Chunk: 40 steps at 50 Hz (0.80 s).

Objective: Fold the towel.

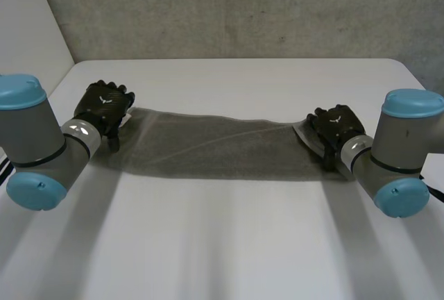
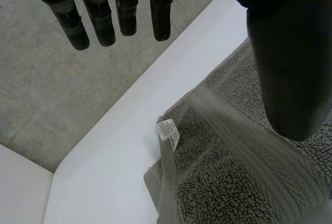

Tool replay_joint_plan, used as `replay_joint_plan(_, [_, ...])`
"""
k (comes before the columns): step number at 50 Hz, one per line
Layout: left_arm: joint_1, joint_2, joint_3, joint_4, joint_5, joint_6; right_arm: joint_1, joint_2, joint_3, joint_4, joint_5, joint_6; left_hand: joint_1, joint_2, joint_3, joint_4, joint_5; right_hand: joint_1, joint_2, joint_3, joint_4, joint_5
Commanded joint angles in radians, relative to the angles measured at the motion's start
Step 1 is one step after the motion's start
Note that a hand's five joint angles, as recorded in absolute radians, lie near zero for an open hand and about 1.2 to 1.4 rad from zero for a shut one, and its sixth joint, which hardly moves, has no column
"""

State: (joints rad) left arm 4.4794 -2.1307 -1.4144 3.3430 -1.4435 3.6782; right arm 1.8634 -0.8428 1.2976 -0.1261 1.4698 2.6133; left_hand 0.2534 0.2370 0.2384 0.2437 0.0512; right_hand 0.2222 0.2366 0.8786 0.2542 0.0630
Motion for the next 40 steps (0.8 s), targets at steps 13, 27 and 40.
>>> replay_joint_plan(13, [0.007,0.000,-0.014,0.020,0.000,-0.003,-0.125,0.027,-0.118,-0.003,0.021,-0.073,-0.069,-0.053,-0.054,-0.060,-0.042,-0.048,-0.062,-0.704,-0.080,-0.063])
replay_joint_plan(27, [0.006,0.015,-0.029,0.021,0.000,-0.003,-0.128,0.103,-0.202,0.055,0.023,-0.073,-0.069,-0.053,-0.054,-0.060,-0.042,-0.048,-0.062,-0.704,-0.080,-0.063])
replay_joint_plan(40, [0.001,0.043,-0.066,0.029,0.002,-0.003,-0.145,0.051,-0.178,0.066,0.015,0.094,-0.069,-0.053,-0.054,-0.060,-0.042,-0.048,-0.062,-0.704,-0.080,-0.063])
